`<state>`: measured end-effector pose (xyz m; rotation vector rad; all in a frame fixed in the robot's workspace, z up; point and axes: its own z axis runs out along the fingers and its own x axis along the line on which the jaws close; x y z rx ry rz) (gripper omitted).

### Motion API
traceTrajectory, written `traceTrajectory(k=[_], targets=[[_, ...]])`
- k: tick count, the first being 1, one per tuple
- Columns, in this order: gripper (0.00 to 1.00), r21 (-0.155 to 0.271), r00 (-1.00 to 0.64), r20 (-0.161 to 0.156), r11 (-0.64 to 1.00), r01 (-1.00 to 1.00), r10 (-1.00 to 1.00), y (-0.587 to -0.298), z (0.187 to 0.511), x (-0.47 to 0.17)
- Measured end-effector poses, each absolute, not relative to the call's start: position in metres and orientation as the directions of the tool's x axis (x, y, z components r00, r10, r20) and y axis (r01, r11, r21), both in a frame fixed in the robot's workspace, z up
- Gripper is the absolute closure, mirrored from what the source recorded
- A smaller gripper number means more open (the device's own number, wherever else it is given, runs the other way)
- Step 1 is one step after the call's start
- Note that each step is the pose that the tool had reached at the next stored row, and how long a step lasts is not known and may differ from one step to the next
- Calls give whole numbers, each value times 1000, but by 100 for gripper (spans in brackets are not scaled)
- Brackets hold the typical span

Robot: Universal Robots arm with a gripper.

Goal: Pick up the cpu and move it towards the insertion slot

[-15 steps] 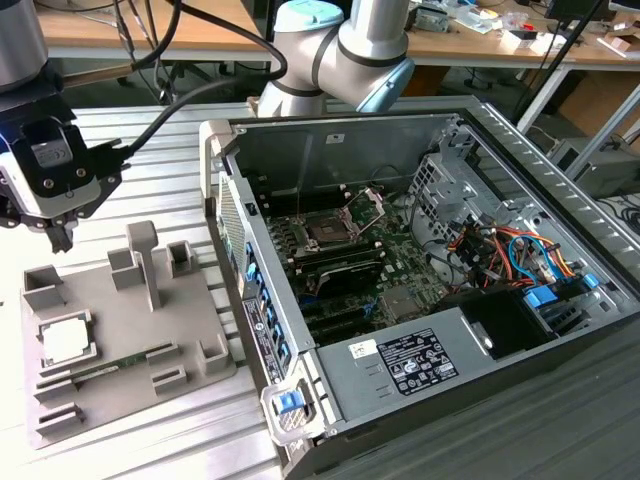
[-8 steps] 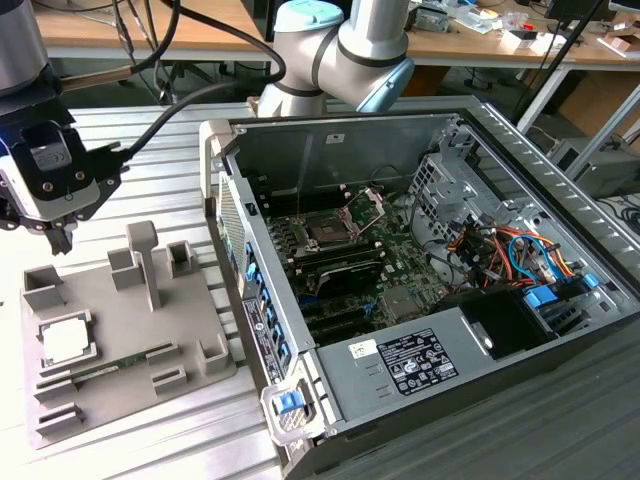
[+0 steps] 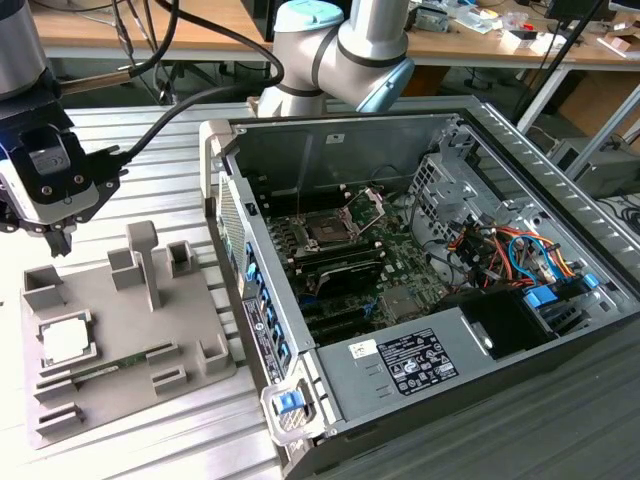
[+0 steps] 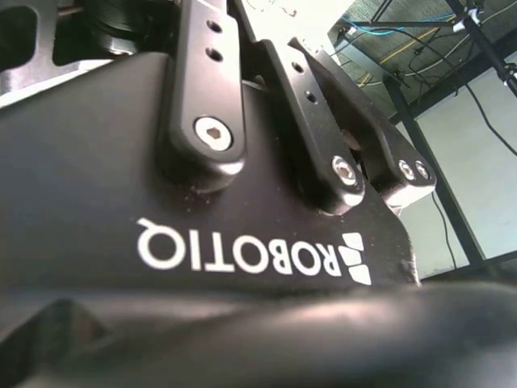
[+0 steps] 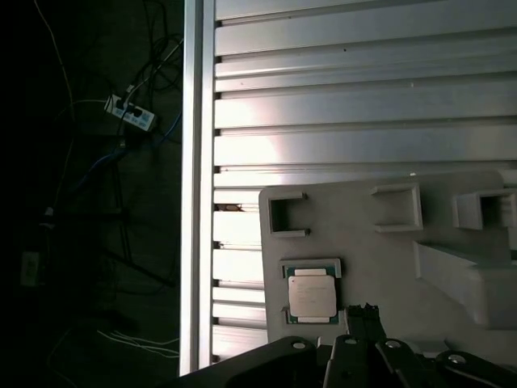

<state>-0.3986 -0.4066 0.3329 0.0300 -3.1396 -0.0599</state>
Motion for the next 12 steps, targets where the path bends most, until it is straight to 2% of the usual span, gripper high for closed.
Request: traceTrajectory(k=[12], targets=[[89, 38, -1000, 1, 999, -19, -19, -407, 330, -399]])
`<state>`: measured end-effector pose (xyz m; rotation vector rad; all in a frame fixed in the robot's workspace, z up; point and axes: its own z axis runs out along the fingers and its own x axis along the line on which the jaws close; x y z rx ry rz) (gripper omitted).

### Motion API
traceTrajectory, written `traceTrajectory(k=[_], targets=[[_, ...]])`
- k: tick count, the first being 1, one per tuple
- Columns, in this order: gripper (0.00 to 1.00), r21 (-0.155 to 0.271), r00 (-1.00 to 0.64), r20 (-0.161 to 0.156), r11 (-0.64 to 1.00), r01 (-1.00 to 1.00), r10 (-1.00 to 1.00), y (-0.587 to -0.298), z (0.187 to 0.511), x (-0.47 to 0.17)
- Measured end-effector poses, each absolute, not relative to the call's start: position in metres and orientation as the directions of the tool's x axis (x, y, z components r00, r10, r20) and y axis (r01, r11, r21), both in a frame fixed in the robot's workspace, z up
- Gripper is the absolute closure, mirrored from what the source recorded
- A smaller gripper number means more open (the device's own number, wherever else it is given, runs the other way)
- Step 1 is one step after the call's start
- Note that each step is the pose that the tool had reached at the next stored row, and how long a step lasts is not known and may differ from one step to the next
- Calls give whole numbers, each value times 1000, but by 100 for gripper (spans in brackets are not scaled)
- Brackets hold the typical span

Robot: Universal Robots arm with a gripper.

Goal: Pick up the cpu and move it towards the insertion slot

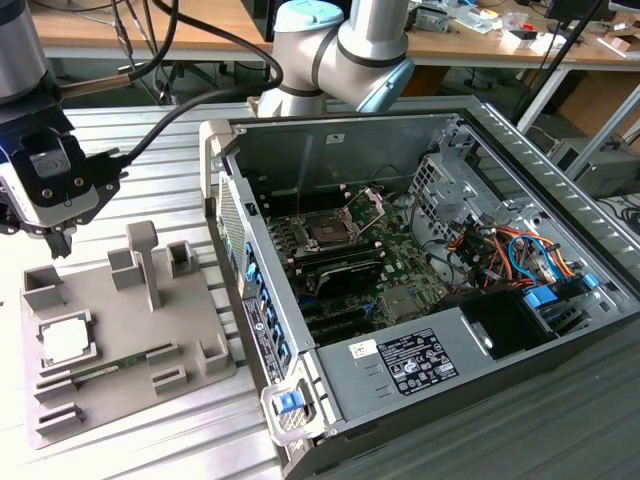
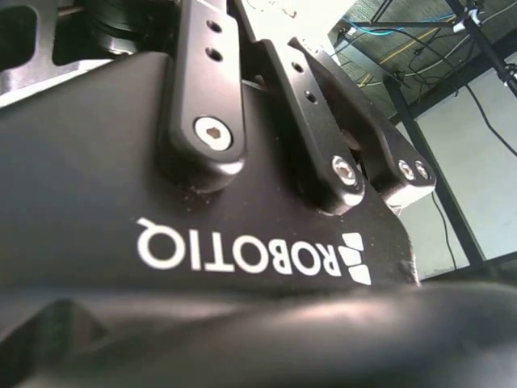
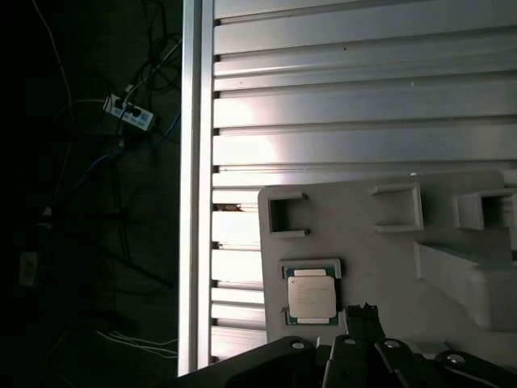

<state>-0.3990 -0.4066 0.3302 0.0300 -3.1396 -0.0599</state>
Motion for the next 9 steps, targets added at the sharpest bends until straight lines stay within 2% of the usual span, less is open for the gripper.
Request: traceTrajectory(k=[9], targets=[[89, 38, -1000, 1, 999, -19, -19, -407, 328, -399]])
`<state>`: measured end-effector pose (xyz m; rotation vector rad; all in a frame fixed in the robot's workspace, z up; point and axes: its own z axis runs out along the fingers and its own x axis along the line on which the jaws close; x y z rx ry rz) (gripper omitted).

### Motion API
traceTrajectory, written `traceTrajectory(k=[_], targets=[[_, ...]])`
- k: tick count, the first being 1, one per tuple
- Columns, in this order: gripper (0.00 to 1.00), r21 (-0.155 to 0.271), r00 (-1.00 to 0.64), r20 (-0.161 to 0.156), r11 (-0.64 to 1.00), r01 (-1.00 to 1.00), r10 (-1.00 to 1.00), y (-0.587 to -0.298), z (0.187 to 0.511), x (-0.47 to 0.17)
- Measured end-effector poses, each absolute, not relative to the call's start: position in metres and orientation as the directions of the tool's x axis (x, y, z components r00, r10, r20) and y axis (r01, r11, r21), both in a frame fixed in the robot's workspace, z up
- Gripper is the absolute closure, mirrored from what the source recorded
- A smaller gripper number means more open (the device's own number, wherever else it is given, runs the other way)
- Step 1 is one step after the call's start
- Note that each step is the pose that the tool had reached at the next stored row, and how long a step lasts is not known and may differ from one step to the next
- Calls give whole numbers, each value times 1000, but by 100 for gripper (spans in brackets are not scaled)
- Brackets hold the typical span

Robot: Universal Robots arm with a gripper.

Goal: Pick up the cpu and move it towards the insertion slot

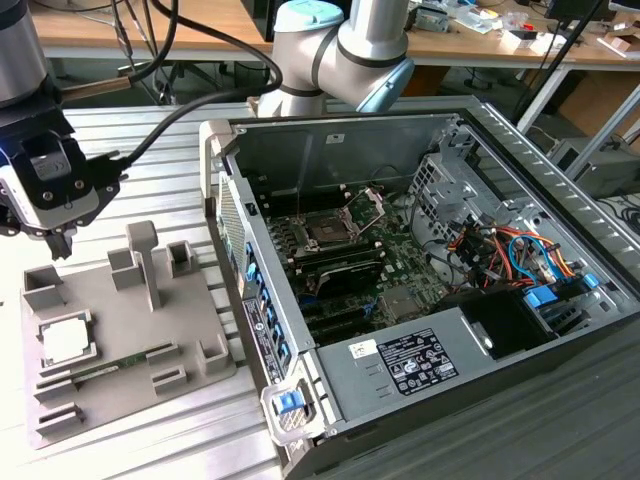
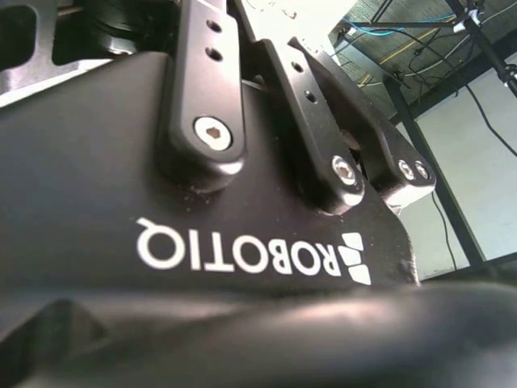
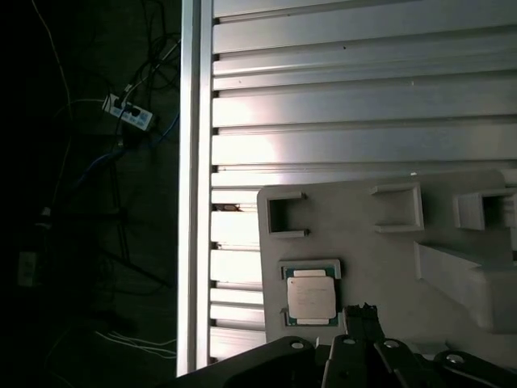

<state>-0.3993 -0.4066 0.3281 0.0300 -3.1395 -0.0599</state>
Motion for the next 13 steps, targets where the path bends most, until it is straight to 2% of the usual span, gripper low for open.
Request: traceTrajectory(k=[13], targets=[[89, 38, -1000, 1, 999, -19, -19, -407, 325, -400]])
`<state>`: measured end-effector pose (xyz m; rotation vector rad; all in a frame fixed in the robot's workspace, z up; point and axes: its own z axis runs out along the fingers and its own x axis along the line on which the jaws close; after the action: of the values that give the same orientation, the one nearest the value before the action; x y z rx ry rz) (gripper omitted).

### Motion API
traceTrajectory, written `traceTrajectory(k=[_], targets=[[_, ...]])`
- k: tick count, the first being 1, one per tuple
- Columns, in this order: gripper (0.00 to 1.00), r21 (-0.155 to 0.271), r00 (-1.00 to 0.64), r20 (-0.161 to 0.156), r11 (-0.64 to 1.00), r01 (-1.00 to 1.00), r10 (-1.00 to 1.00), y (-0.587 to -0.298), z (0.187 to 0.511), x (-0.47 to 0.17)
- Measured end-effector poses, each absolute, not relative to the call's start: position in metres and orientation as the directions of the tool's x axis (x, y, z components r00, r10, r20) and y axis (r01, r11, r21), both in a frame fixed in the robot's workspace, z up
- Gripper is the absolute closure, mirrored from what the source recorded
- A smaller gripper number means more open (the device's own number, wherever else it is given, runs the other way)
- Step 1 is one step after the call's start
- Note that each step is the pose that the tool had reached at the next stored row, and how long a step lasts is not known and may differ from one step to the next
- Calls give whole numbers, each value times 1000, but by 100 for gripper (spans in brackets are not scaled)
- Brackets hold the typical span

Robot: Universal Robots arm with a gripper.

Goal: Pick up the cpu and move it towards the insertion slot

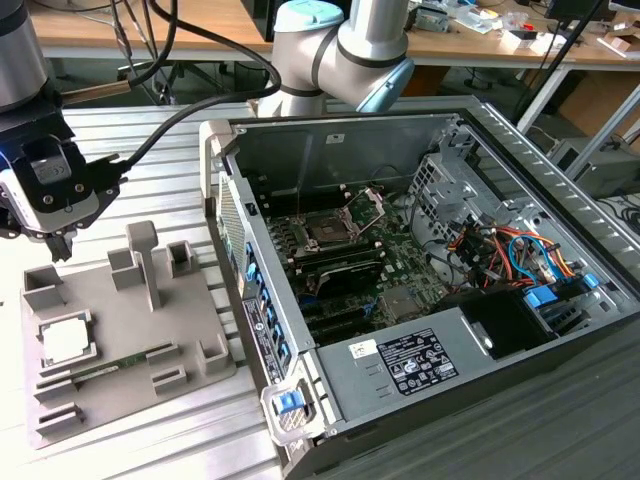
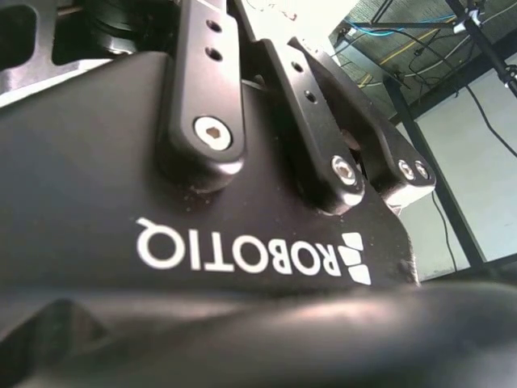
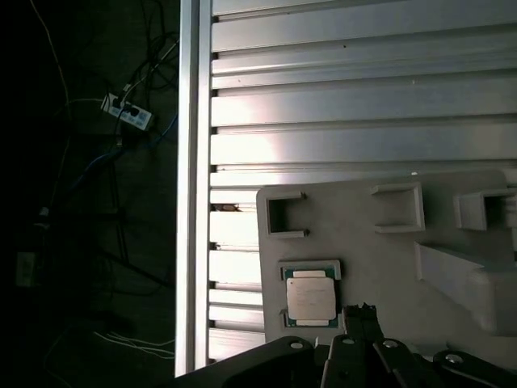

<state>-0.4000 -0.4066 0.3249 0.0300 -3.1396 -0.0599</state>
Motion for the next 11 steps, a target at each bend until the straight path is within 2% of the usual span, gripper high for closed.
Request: traceTrajectory(k=[11], targets=[[89, 38, -1000, 1, 999, -19, -19, -407, 322, -401]])
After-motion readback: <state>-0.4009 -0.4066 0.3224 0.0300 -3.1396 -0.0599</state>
